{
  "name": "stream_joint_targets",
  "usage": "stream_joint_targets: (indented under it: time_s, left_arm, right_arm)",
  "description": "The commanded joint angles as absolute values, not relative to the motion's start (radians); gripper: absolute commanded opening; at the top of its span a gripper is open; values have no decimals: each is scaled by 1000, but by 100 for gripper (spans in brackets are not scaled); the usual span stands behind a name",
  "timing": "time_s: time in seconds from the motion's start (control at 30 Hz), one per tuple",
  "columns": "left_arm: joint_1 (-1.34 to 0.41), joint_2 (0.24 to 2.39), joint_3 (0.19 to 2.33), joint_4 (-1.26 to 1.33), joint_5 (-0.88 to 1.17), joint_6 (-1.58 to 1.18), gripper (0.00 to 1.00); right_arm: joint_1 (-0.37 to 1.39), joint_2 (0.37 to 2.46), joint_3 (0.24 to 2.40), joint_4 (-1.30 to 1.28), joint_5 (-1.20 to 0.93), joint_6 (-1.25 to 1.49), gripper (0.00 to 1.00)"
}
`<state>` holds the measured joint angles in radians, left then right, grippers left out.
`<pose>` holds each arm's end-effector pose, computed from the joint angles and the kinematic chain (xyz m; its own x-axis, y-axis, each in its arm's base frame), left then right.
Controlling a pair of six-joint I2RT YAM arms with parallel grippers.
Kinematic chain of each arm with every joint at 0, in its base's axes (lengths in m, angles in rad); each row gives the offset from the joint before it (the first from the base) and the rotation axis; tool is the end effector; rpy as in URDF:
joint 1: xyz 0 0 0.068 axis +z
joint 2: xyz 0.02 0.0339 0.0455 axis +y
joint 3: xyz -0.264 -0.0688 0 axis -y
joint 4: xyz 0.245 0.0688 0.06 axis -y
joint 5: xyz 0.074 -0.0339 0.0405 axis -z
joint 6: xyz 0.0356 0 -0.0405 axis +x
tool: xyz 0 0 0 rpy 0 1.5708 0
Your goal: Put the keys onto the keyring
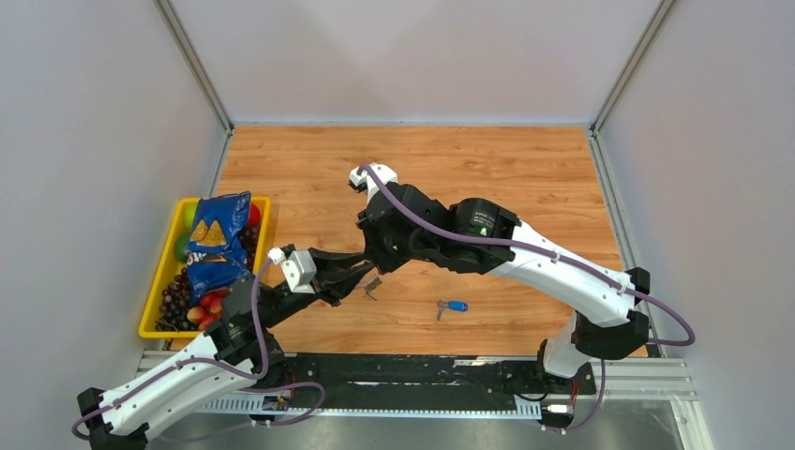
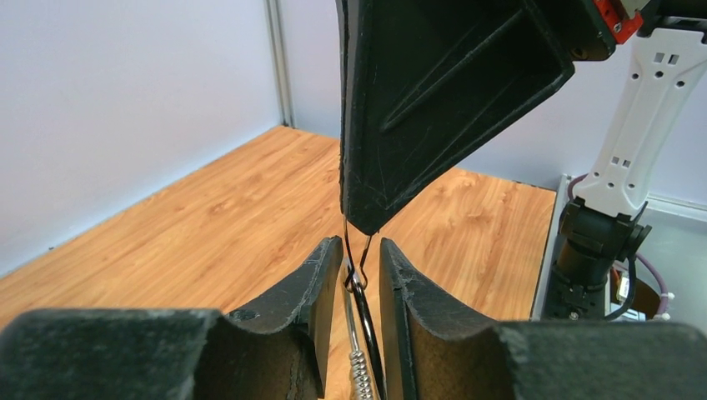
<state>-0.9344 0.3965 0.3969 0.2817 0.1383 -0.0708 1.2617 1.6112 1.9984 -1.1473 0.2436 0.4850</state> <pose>0.0712 -0.1046 0.3060 0.1031 -0.2574 -0.9608 0.8848 0.4651 -0.0297 0.1036 0.2961 0.4506 -0.5916 -0.3654 -0.7187 -0.6731 0.7145 0.1909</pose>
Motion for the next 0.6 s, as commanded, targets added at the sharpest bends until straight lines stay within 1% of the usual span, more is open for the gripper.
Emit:
stream_joint_targets:
  time_s: [0.0,0.43,0.5,0.53,0.57]
  left_arm:
    - [-937,397,390,313,130,-54,34]
    - [-936,393,389,316,127,-51,34]
    - [-937,391,387,323,127,-53,29]
    - [-936,391,388,324,122,-59,15]
    - [-937,390,390,325,100,-64,8]
  right_arm:
    - [1259,1603,2046,-1127,237,494,0]
    - [1259,1604,2044,-1122,234,488,0]
    - [1260,1605,2043,-1121,230,488,0]
    - [1259,1605,2041,-1121,228,488,0]
    - [1260,1604,2039,-1120,225,488,0]
